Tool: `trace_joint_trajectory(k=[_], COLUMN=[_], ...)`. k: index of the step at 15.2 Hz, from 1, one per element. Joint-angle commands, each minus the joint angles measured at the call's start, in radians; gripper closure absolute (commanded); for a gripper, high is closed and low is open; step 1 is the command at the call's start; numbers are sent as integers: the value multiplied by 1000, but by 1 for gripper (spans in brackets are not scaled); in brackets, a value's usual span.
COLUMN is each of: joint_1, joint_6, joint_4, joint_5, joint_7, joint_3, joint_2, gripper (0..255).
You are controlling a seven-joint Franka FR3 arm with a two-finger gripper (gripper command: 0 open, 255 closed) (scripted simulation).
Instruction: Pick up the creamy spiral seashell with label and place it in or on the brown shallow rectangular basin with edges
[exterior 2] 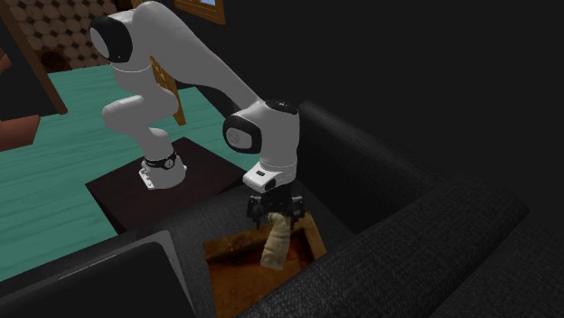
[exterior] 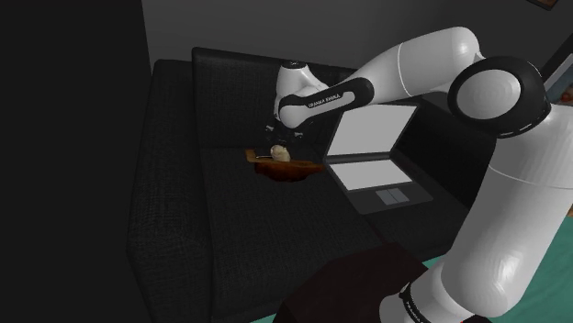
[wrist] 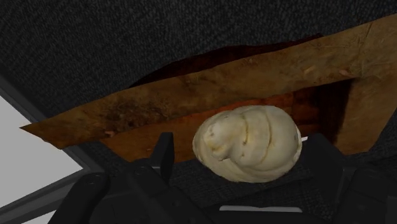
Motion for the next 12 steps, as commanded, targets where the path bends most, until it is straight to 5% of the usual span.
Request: trace_joint_trajectory(k=[1, 5, 12], joint_1=[0, 5, 5], joint_6=[0, -102, -102], joint_4=[0, 34, 34], joint_5=[0, 29, 29], joint_7=[0, -18, -18], joint_3=[0, 15, 15], joint_2=[0, -69, -69], gripper=[0, 0, 0])
